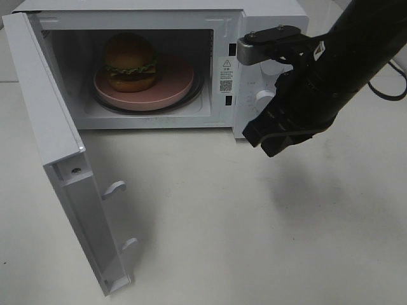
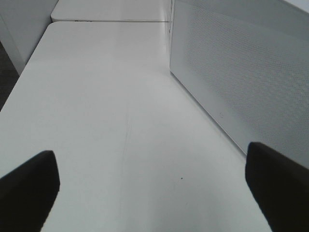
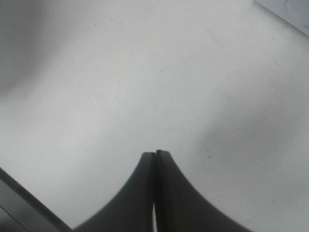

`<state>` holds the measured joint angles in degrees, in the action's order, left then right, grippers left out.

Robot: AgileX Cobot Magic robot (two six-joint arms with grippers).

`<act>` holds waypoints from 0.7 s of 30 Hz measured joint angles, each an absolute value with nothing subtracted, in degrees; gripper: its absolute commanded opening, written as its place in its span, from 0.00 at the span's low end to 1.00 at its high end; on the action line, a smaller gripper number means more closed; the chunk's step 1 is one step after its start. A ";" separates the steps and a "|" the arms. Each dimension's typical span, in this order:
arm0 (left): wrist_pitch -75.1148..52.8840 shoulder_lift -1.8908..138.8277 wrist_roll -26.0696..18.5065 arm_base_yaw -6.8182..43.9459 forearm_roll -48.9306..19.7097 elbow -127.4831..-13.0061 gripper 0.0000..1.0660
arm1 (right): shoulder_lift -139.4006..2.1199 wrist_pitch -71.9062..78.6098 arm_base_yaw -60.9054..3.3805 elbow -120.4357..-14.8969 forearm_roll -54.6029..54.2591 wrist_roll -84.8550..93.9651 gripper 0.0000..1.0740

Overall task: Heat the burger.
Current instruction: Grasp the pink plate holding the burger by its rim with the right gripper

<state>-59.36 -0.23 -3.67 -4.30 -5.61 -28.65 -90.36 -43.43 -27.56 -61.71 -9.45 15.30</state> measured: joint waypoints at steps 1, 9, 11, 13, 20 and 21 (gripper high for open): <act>-59.36 -0.23 -3.67 -4.30 -5.61 -28.65 0.92 | -90.36 -43.43 -27.56 -61.71 -9.45 15.30 0.03; -59.36 -0.23 -3.67 -4.30 -5.61 -28.65 0.92 | -90.36 -51.80 -27.56 -64.40 -9.40 51.22 0.03; -59.36 -0.23 -3.67 -4.30 -5.61 -28.65 0.92 | -90.36 -51.80 -27.56 -64.40 -9.40 59.64 0.04; -59.36 -0.23 -3.67 -4.30 -5.61 -28.65 0.92 | -90.36 -51.85 -27.56 -64.40 -9.40 62.57 0.04; -59.36 -0.23 -3.67 -4.30 -5.61 -28.65 0.92 | -90.36 -52.08 -28.19 -64.40 -6.07 76.03 0.05; -59.36 -0.23 -3.67 -4.30 -5.61 -28.65 0.92 | -90.36 -52.08 -28.19 -64.40 -6.07 76.03 0.05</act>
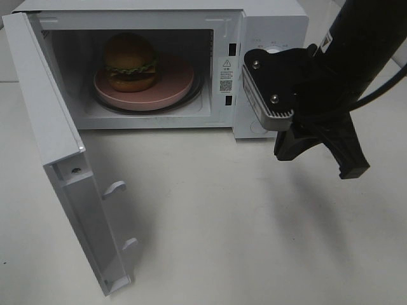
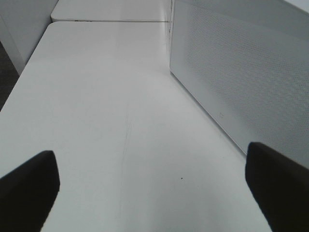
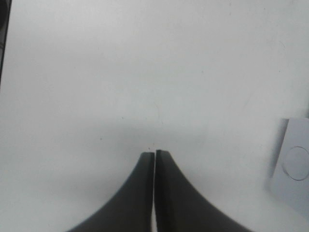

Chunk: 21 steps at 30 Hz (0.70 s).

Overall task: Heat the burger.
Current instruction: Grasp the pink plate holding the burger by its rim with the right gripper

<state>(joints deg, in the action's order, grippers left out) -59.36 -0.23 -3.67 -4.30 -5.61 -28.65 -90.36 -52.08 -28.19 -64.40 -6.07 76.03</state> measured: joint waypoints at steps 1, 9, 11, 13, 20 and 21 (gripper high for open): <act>-59.36 -0.23 -3.67 -4.30 -5.61 -28.65 0.92 | -90.36 -52.08 -28.71 -64.40 -4.30 76.55 0.06; -59.36 -0.23 -3.67 -4.30 -5.61 -28.65 0.92 | -90.36 -50.99 -33.00 -64.40 1.15 76.72 0.32; -59.36 -0.23 -3.67 -4.30 -5.61 -28.65 0.92 | -90.36 -50.02 -33.63 -64.40 1.15 76.49 0.46; -59.36 -0.23 -3.67 -4.30 -5.61 -28.65 0.92 | -90.36 -48.47 -34.49 -64.40 1.26 74.83 0.69; -59.36 -0.23 -3.67 -4.30 -5.61 -28.65 0.92 | -90.36 -45.09 -35.52 -64.46 4.41 68.70 0.91; -59.36 -0.23 -3.67 -4.30 -5.61 -28.65 0.92 | -90.36 -44.69 -35.52 -64.46 5.04 68.24 0.91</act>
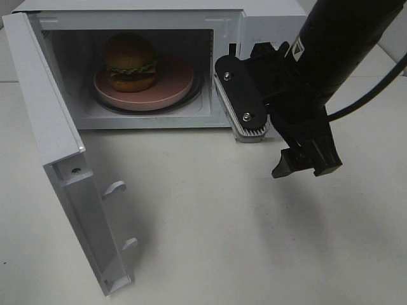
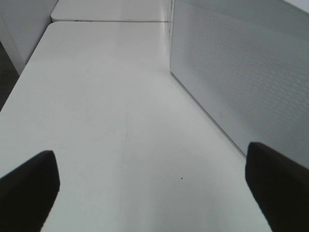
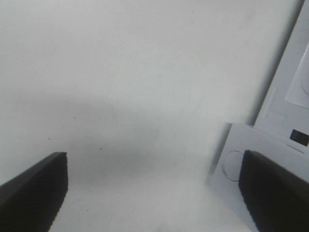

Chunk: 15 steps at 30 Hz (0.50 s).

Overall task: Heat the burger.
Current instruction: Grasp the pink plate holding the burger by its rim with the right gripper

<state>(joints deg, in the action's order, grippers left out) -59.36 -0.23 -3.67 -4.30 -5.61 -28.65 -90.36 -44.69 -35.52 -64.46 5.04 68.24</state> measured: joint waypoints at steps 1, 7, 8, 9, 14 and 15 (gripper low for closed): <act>-59.36 -0.23 -3.67 -4.30 -5.61 -28.65 0.92 | -90.36 -44.23 -35.52 -64.46 5.79 67.55 0.90; -59.36 -0.23 -3.67 -4.30 -5.61 -28.65 0.92 | -90.36 -40.11 -35.52 -64.46 7.05 66.98 0.90; -59.36 -0.23 -3.67 -4.30 -5.61 -28.65 0.92 | -90.36 -37.76 -35.52 -64.46 7.10 66.98 0.90; -59.36 -0.23 -3.67 -4.30 -5.61 -28.65 0.92 | -90.41 -36.50 -35.52 -64.46 7.10 66.98 0.90; -59.36 -0.23 -3.67 -4.30 -5.61 -28.65 0.92 | -92.02 -33.69 -35.52 -66.58 7.10 66.98 0.89; -59.36 -0.23 -3.67 -4.30 -5.61 -28.65 0.92 | -92.65 -33.63 -35.52 -67.21 7.10 66.98 0.89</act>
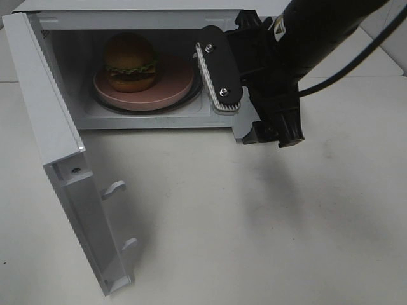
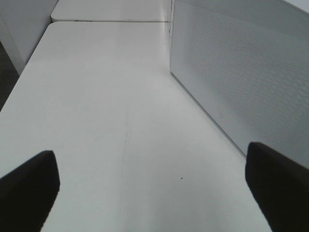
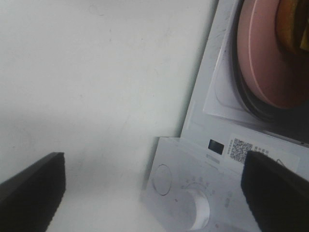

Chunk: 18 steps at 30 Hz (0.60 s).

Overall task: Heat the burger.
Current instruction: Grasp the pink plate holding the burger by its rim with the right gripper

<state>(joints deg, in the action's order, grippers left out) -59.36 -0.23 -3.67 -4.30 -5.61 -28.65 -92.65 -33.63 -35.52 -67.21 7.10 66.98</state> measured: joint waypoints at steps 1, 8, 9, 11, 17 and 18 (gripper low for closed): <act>-59.36 -0.23 -3.67 -4.30 -5.61 -28.65 0.92 | -92.65 -33.63 -35.52 -67.21 7.10 66.98 0.89; -59.36 -0.23 -3.67 -4.30 -5.61 -28.65 0.92 | -99.92 -30.94 -35.58 -73.85 7.10 66.63 0.88; -59.36 -0.23 -3.67 -4.30 -5.61 -28.65 0.92 | -99.92 -30.94 -35.58 -73.85 7.10 66.63 0.88; -59.36 -0.23 -3.67 -4.30 -5.61 -28.65 0.92 | -102.39 -30.37 -36.10 -76.09 7.10 66.00 0.87; -59.36 -0.23 -3.67 -4.30 -5.61 -28.65 0.92 | -105.54 -29.05 -36.73 -79.01 7.05 65.83 0.87; -59.36 -0.23 -3.67 -4.30 -5.61 -28.65 0.92 | -107.09 -28.82 -36.84 -80.50 7.05 65.66 0.86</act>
